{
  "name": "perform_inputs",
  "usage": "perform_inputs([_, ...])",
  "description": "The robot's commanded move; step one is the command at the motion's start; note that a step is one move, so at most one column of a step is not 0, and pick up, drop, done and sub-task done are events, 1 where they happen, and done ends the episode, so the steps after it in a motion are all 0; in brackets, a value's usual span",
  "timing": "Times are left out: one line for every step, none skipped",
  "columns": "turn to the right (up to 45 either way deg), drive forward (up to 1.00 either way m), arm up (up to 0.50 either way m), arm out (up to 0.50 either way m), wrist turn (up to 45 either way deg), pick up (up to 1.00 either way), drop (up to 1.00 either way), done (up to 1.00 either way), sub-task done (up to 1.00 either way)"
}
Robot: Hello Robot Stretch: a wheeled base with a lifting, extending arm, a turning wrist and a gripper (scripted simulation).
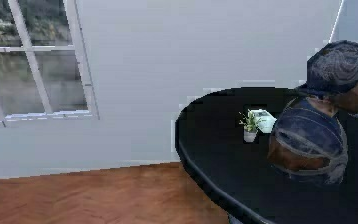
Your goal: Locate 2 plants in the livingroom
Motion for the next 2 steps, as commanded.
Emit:
perform_inputs([21.0, 0.00, 0.00, 0.00, 0.0, 0.00, 0.00, 0.00, 0.00])
perform_inputs([0.0, 0.00, 0.00, 0.00, 0.0, 0.00, 0.00, 1.00, 0.00])
